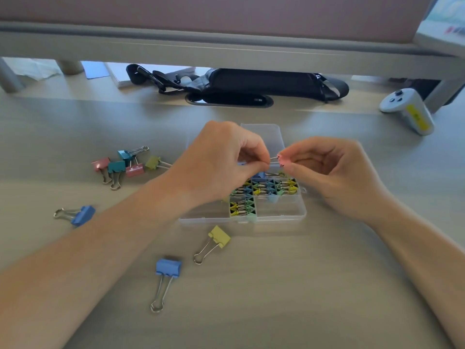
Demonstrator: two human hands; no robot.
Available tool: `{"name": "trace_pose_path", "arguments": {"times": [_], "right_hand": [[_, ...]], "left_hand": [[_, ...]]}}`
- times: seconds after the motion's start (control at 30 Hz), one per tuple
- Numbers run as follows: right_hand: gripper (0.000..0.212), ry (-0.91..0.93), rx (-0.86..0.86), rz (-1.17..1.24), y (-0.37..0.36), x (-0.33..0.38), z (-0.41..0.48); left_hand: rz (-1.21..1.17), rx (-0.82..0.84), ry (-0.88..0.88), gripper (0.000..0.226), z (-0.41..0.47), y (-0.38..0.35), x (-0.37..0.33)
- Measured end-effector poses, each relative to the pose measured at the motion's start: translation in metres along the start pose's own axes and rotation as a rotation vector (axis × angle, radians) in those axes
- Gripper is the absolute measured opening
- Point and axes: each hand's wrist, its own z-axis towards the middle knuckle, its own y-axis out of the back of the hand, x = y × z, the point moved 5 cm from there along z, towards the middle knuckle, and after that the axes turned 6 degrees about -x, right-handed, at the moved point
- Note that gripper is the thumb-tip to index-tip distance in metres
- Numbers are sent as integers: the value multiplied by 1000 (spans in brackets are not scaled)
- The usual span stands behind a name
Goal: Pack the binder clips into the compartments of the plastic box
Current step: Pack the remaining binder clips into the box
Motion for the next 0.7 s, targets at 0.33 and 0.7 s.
{"name": "trace_pose_path", "arguments": {"times": [0.33,0.7], "right_hand": [[12,240,28,-529,6,3,-3],[15,220,-10,-491,4,-5,-3]], "left_hand": [[203,56,-167,11,1,-11,-2],[150,87,-119,20,3,-16,5]]}}
